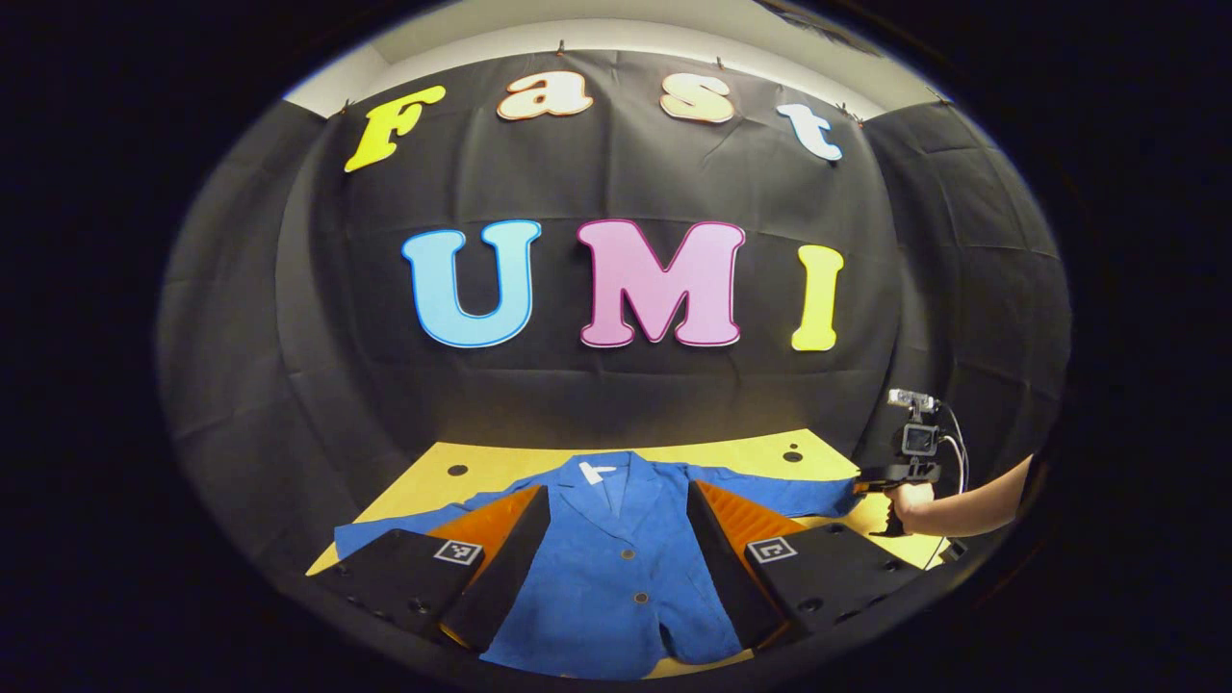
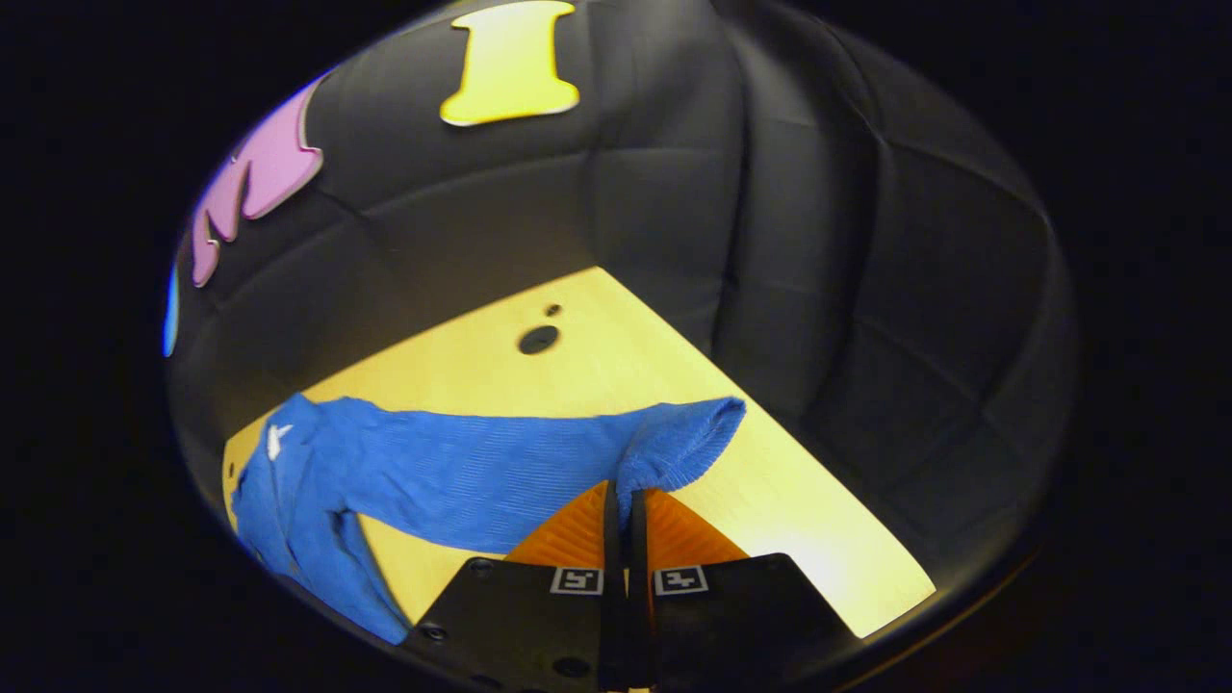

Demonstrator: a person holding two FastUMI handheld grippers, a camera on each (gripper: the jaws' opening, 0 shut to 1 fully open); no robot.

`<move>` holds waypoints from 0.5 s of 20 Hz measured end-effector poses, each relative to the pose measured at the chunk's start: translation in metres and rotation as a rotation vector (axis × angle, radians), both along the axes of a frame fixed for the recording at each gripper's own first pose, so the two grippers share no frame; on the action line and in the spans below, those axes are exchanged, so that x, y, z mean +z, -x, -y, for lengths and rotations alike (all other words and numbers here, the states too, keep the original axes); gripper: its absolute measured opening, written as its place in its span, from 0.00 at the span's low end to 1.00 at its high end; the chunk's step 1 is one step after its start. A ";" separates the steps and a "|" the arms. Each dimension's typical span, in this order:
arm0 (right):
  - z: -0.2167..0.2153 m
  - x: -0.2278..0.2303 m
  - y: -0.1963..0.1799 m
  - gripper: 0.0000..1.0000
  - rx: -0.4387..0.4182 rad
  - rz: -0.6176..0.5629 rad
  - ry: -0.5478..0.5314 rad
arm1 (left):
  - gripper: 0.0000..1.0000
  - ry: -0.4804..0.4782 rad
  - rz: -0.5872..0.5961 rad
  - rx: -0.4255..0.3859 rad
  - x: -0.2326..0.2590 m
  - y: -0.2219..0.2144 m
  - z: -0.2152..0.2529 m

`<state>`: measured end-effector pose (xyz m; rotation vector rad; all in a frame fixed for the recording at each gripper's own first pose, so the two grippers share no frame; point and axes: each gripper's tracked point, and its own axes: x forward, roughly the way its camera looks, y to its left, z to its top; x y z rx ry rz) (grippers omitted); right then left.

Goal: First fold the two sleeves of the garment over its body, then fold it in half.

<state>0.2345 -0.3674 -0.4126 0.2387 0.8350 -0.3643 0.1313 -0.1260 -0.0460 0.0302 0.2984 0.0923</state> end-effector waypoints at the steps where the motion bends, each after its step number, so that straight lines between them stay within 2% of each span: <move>1: -0.017 0.011 -0.005 0.04 0.052 0.004 -0.011 | 0.82 0.008 0.000 0.007 -0.002 0.002 -0.005; 3: -0.051 0.046 -0.017 0.05 0.140 0.066 -0.031 | 0.82 0.028 -0.002 0.029 -0.007 0.010 -0.018; 5: -0.071 0.083 -0.030 0.05 0.176 0.133 -0.071 | 0.82 0.044 0.001 0.059 -0.006 0.020 -0.033; 7: -0.101 0.094 -0.026 0.04 0.216 0.133 -0.136 | 0.82 0.057 0.002 0.094 -0.010 0.033 -0.052; 10: -0.178 0.099 -0.026 0.04 0.289 0.162 -0.258 | 0.82 0.052 -0.017 0.169 -0.019 0.053 -0.084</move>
